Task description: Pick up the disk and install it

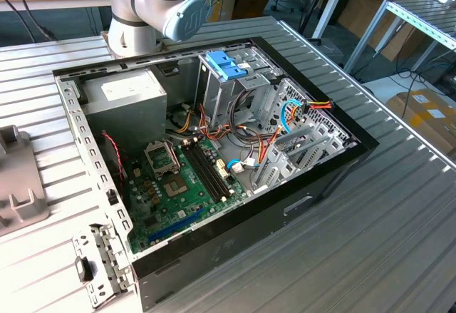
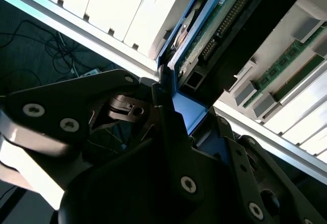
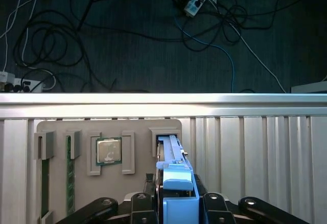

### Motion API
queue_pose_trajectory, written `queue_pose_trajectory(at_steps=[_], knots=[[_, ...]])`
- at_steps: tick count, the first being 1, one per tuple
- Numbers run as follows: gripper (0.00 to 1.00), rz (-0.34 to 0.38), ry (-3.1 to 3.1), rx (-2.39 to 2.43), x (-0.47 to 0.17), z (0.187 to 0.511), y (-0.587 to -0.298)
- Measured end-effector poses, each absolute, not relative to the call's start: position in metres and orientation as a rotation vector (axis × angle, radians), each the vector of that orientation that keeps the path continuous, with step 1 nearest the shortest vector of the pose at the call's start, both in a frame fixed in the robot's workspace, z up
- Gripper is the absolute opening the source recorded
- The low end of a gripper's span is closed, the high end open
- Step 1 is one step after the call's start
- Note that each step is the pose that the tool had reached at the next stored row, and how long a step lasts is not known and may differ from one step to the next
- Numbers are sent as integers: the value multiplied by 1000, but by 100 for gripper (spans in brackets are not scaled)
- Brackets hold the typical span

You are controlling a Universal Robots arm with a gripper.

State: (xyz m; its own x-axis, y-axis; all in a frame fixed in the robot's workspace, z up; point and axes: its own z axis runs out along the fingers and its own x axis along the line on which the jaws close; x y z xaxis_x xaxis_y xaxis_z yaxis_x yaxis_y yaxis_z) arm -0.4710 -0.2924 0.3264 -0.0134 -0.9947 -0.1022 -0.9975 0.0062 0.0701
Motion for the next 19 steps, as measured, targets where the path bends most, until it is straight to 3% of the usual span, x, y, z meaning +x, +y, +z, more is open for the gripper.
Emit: queue_pose_trajectory(at_steps=[19], knots=[[37, 193, 2105, -2299, -471, 344, -292]])
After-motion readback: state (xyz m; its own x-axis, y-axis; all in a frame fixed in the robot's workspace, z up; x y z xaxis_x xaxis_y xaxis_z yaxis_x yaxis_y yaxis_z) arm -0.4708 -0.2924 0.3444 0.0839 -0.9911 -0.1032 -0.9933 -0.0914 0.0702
